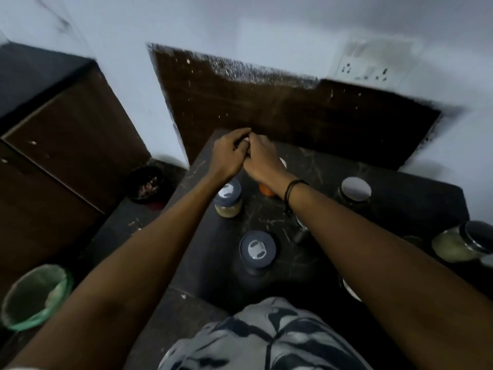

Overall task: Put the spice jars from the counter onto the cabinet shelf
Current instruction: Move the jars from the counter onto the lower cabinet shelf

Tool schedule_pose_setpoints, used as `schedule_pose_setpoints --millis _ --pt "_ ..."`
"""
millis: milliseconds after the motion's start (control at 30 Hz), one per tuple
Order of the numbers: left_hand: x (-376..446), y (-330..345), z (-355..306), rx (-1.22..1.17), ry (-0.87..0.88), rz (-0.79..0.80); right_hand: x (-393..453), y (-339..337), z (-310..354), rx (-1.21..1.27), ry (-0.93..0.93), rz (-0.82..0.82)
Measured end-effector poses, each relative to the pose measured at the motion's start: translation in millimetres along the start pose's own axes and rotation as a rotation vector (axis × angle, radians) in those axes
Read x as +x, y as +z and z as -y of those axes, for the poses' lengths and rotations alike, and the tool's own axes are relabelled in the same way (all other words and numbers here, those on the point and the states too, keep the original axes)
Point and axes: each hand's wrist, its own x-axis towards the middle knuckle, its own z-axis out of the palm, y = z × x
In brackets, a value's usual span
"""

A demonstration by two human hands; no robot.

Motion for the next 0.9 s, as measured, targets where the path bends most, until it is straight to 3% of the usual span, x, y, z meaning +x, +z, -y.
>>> schedule_pose_setpoints --millis 200,433,767,900 --pt "-49 23 73 0.138 -0.102 0.132 -26 79 -17 0.002 0.1 0.199" --pt "-64 27 115 0.306 0.086 0.154 -36 116 -23 -0.035 0.124 0.247" --pt "-64 48 135 0.008 -0.241 0.081 -29 141 -30 -0.03 0.132 0.16" --pt "-60 48 130 -0.072 -0.287 0.03 -26 145 -26 -0.005 0.155 0.076"
